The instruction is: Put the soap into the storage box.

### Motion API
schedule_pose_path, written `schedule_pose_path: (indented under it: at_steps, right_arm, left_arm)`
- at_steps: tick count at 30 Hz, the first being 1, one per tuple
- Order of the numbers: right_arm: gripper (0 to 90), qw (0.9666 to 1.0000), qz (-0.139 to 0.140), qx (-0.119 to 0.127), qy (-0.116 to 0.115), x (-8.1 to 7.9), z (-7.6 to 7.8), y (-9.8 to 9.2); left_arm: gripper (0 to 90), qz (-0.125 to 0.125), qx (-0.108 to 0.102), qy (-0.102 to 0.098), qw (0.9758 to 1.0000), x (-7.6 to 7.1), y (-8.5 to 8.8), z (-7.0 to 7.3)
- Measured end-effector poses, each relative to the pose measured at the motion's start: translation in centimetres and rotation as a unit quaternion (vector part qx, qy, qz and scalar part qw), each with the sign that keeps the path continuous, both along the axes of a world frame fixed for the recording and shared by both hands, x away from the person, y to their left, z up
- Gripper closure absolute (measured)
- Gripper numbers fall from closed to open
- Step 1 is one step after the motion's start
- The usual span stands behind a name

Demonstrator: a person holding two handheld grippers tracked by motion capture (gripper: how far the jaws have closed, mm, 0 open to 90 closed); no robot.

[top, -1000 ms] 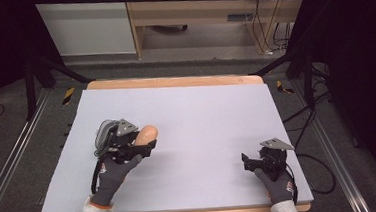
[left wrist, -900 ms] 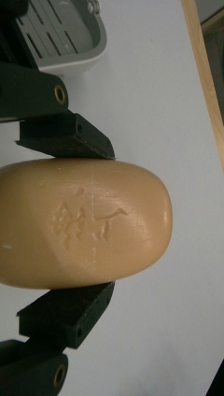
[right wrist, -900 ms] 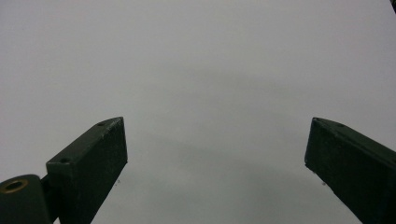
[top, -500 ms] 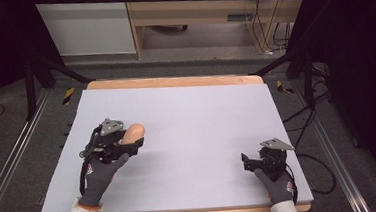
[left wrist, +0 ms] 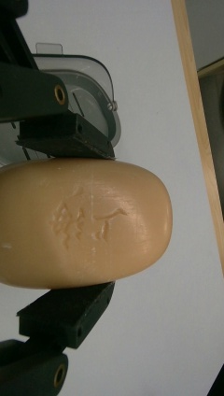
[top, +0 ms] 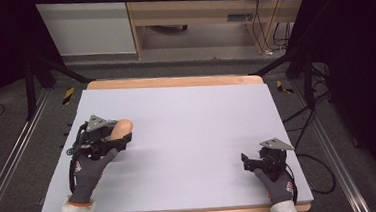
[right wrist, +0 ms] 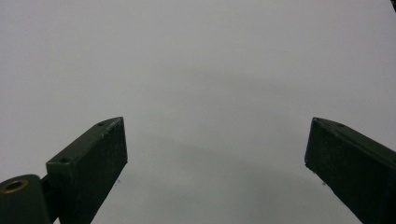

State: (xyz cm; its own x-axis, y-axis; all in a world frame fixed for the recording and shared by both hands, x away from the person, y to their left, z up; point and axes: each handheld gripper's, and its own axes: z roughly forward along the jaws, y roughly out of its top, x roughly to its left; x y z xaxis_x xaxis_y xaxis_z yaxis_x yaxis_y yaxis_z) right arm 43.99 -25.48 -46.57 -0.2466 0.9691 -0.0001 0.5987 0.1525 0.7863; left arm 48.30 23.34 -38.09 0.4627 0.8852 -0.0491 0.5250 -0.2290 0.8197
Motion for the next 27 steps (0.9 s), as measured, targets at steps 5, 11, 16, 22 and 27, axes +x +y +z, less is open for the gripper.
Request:
schedule_pose_path:
  at_steps: [5,11,16,22,27]
  right_arm:
    - [6.0,1.0,-0.001,0.0,0.0,0.0,0.0,0.0]
    - [6.0,1.0,-0.001,0.001,0.0,0.0,0.0,0.0]
    - [6.0,1.0,0.0,0.001,0.001,0.0,0.0,0.0]
    - [5.9,1.0,0.002,0.001,0.001,0.0,0.0,0.1]
    - [5.9,1.0,0.003,-0.003,0.0,0.1,0.0,0.1]
  left_arm:
    - [31.5,0.013,-0.002,0.002,0.9999,0.5,0.7,-0.2]
    - [31.5,0.024,0.008,0.006,0.9997,1.1,1.3,-0.7]
    - [31.5,0.031,0.01,0.01,0.9994,1.7,1.7,-1.0]
    - [31.5,0.037,0.018,0.017,0.999,2.7,2.1,-1.4]
    - [31.5,0.044,0.018,0.022,0.9987,3.3,2.4,-1.8]
